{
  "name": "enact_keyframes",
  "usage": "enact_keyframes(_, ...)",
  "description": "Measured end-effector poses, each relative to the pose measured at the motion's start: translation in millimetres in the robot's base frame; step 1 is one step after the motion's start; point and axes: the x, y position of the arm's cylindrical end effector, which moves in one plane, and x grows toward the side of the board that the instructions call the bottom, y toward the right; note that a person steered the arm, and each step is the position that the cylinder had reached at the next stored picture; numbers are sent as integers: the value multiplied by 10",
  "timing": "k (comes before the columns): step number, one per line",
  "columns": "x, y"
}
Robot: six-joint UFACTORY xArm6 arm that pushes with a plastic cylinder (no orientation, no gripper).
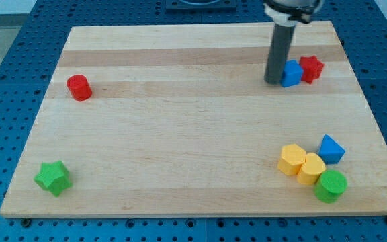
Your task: Move the red circle slightly right
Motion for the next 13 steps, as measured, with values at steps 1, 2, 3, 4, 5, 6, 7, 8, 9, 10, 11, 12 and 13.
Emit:
enact_keyframes(1,0,90)
enact_keyframes(2,-4,37)
enact_keyframes(3,-83,-464)
enact_keyframes(4,-131,-1229)
enact_keyframes(5,-166,-1990)
enact_keyframes(6,-200,-2717)
enact_keyframes(7,-225,-3418)
enact_keyframes(8,-235,-4112)
enact_keyframes(9,-241,-4558)
enact_keyframes(10,-62,-4558)
enact_keyframes(11,367,-4552)
enact_keyframes(12,354,-4552)
enact_keyframes(13,241,-4524)
